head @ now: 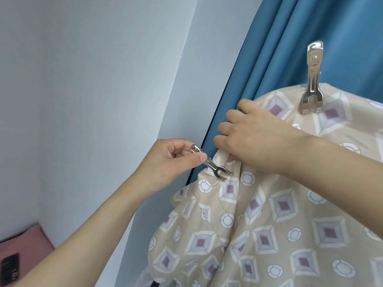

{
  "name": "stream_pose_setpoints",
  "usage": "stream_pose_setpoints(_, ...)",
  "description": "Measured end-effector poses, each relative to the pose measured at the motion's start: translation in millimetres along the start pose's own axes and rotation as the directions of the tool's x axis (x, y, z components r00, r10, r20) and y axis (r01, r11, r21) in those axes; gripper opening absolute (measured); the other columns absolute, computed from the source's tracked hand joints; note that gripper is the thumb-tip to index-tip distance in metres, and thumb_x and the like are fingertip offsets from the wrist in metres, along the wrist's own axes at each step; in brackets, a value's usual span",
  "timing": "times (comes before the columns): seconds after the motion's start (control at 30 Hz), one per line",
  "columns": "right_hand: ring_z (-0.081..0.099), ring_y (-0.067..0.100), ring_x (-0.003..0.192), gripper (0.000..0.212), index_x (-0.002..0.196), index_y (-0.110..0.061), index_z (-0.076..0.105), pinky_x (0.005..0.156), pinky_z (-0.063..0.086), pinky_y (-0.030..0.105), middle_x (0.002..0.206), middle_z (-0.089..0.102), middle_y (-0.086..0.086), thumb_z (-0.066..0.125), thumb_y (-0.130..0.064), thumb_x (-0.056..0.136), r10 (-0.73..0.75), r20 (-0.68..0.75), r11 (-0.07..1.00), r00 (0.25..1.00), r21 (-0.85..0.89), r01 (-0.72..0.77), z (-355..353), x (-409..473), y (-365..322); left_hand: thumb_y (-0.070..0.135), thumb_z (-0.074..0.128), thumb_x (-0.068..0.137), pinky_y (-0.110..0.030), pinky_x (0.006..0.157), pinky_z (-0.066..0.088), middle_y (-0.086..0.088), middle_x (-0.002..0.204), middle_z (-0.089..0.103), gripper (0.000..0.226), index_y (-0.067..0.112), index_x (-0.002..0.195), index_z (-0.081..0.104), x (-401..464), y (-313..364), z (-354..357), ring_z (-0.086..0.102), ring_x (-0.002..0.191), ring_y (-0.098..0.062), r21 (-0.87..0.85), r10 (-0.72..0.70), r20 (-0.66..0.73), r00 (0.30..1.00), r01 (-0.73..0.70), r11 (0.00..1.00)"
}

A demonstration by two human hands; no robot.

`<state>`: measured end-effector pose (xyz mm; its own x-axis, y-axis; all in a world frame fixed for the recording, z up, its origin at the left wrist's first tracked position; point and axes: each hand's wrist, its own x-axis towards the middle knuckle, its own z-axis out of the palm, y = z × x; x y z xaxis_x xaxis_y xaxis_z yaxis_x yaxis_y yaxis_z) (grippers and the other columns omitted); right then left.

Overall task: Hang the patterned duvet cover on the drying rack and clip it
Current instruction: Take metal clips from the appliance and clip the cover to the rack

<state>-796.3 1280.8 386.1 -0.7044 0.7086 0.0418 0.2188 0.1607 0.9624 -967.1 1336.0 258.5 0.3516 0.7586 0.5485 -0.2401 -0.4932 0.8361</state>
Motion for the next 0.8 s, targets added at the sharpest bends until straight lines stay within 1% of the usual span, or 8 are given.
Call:
stream_pose_setpoints(0.07,0.031,0.023,0.065,0.016,0.071,-0.021,0.050,0.069,0.030,0.038,0.062,0.043,-0.001,0.056,-0.007,0.072,-0.009,-0.024,1.000,1.000,-0.026,0.008,0.5,-0.7,-1.3,0.048,0.076,0.066,-0.035,0.073,0.040,-0.027,0.083,0.060,0.033,0.021,0.084,0.075,-2.2,0.6,0.2,0.048,0.074,-0.022,0.012,-0.006,0.003,1.000,0.006,1.000)
stream_pose_setpoints(0.17,0.035,0.024,0.064,0.018,0.070,-0.020,0.044,0.069,0.030,0.038,0.062,0.043,0.000,0.052,-0.003,0.072,-0.006,-0.035,0.998,0.999,-0.059,0.004,-1.1,-1.4,-2.9,0.040,0.078,0.068,-0.020,0.058,0.037,-0.001,0.062,0.057,0.019,0.022,0.072,0.072,-4.5,5.2,0.4,0.045,0.063,-0.014,0.092,0.021,-0.026,0.999,-0.019,0.996)
stream_pose_setpoints(0.23,0.033,0.024,0.064,0.021,0.069,-0.019,0.041,0.069,0.029,0.037,0.061,0.041,0.000,0.051,0.000,0.072,-0.008,-0.054,0.996,0.999,-0.090,0.003,-0.9,-0.9,-4.1,0.036,0.075,0.070,-0.016,0.052,0.034,0.004,0.059,0.053,0.021,0.015,0.070,0.070,-4.4,10.4,0.0,0.043,0.059,-0.013,0.153,0.053,-0.054,0.997,-0.044,0.987)
stream_pose_setpoints(0.37,0.033,0.024,0.064,0.026,0.069,-0.018,0.036,0.069,0.029,0.037,0.061,0.040,0.000,0.052,0.002,0.071,-0.014,-0.093,0.994,0.996,-0.107,0.004,0.2,-2.4,-3.2,0.038,0.075,0.070,-0.018,0.054,0.035,-0.001,0.063,0.053,0.029,0.010,0.074,0.069,-4.4,17.5,-1.3,0.043,0.061,-0.015,0.200,0.054,-0.022,0.998,-0.049,0.979)
stream_pose_setpoints(0.47,0.037,0.024,0.064,0.027,0.070,-0.019,0.035,0.069,0.032,0.038,0.061,0.041,0.001,0.053,0.001,0.071,-0.006,-0.098,0.997,0.995,-0.076,-0.001,0.0,-5.4,-1.0,0.048,0.074,0.067,-0.027,0.060,0.036,0.000,0.065,0.050,0.039,0.011,0.077,0.065,-4.0,16.6,0.6,0.042,0.063,-0.016,0.224,0.035,0.028,0.999,-0.041,0.974)
stream_pose_setpoints(0.57,0.039,0.025,0.064,0.021,0.069,-0.017,0.042,0.071,0.037,0.038,0.063,0.043,0.002,0.055,0.000,0.072,0.014,-0.124,1.000,0.992,0.004,-0.014,-1.3,-5.4,0.2,0.052,0.070,0.063,-0.031,0.061,0.035,0.002,0.065,0.049,0.042,0.013,0.077,0.063,-0.2,16.1,-1.9,0.041,0.063,-0.016,0.234,0.017,0.006,1.000,-0.018,0.972)
stream_pose_setpoints(0.67,0.048,0.027,0.072,0.010,0.078,-0.015,0.054,0.084,0.043,0.040,0.072,0.050,0.003,0.054,-0.004,0.079,0.004,-0.134,0.995,0.991,0.096,0.009,-2.0,-7.9,2.6,0.055,0.069,0.060,-0.029,0.060,0.036,0.006,0.066,0.053,0.047,0.013,0.082,0.065,3.2,18.7,-7.5,0.043,0.064,-0.015,0.249,-0.036,0.012,0.999,0.032,0.968)
stream_pose_setpoints(0.8,0.055,0.029,0.107,0.024,0.108,-0.014,0.062,0.114,0.024,0.042,0.104,0.060,0.004,0.042,-0.014,0.093,0.030,-0.143,0.989,0.989,0.145,-0.009,-1.9,-23.7,3.9,0.054,0.072,0.063,-0.020,0.058,0.037,0.016,0.066,0.056,0.043,0.019,0.088,0.067,3.6,27.8,-9.2,0.047,0.061,-0.006,0.344,-0.097,0.024,0.995,0.082,0.935)
